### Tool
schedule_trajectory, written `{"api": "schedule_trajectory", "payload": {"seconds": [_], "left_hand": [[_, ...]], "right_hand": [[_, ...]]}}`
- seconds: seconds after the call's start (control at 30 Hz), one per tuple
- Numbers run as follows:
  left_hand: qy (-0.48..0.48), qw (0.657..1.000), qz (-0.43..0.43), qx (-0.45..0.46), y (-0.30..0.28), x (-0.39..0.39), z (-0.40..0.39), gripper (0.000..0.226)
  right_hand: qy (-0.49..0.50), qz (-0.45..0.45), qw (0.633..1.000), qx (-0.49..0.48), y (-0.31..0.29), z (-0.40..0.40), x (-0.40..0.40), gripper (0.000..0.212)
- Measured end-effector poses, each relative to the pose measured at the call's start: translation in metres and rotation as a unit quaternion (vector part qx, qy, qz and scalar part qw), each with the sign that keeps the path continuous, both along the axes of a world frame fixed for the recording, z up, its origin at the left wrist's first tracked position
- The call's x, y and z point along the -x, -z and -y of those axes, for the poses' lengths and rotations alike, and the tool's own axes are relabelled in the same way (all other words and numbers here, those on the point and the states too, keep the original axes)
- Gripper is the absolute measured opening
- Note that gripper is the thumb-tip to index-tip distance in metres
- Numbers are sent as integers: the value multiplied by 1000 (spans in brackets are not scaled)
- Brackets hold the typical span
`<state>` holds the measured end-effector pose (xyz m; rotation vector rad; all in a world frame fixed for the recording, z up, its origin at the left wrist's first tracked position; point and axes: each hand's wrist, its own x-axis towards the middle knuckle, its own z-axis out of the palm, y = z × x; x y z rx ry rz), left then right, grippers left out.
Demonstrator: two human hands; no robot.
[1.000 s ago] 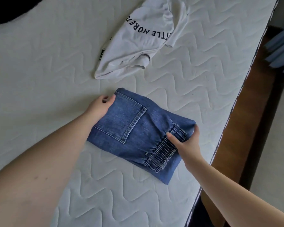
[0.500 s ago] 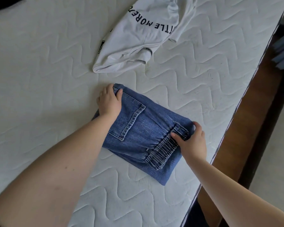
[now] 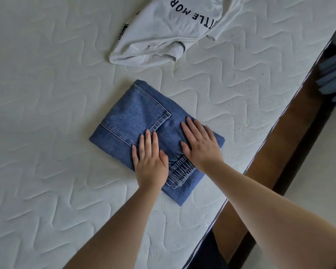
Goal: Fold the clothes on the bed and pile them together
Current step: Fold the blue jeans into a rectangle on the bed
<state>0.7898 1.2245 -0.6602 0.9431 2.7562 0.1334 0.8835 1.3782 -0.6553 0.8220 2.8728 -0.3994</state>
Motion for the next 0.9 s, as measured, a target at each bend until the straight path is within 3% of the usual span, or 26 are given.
{"api": "schedule_trajectory", "payload": {"seconds": [0.17, 0.23, 0.3, 0.37, 0.57, 0.7, 0.77, 0.83, 0.9], "left_hand": [[-10, 998, 56, -1, -15, -16, -4, 60], [-17, 997, 67, -29, -16, -42, 11, 60], [-20, 996, 66, -63, -12, -75, 32, 60], [-8, 995, 64, -76, -4, -101, 54, 61], [61, 996, 53, -38, 16, -100, 74, 62], [85, 989, 120, 13, -9, -90, 70, 75], [134, 972, 176, 81, -33, -71, 68, 80], [146, 949, 232, 154, -66, -49, 64, 71], [97, 936, 267, 208, -107, -34, 62, 64]], "right_hand": [[41, 39, 998, 13, -6, 2, 3, 65], [51, 3, 998, -19, -14, 17, -7, 61], [-7, -37, 998, -42, -14, 40, -32, 56], [-51, -25, 998, -22, -5, 65, -63, 57], [-21, 31, 999, 35, 21, 83, -78, 64], [-37, 96, 992, 78, 8, 75, -74, 70], [-53, 147, 984, 91, -18, 66, -64, 73], [-59, 191, 975, 95, -53, 64, -53, 74], [-42, 199, 975, 94, -88, 71, -49, 73]]}}
